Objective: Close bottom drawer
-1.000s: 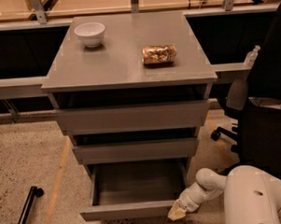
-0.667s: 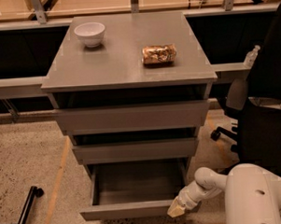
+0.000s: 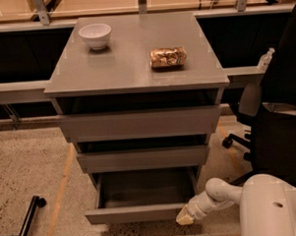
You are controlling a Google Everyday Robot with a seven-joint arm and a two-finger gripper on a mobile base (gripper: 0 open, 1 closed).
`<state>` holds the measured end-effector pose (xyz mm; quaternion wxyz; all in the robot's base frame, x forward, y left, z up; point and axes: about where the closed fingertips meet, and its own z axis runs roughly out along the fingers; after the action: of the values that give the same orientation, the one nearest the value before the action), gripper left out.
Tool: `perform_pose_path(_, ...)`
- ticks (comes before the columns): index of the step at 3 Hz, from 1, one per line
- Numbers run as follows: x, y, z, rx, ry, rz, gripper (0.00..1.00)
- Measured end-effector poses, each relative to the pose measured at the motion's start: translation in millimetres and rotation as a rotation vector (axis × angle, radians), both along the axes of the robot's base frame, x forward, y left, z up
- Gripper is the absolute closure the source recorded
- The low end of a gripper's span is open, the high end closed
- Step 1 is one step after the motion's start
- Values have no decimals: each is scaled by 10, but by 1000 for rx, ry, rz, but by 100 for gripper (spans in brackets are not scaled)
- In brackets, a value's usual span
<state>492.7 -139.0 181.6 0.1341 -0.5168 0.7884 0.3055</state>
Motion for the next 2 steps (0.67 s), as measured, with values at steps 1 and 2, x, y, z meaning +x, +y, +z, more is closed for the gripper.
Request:
perform_pose_path(1,280,12,-101,-1,-99,-15,100)
perform_pose_path(2,273,19,-113,0,-98,-16,100)
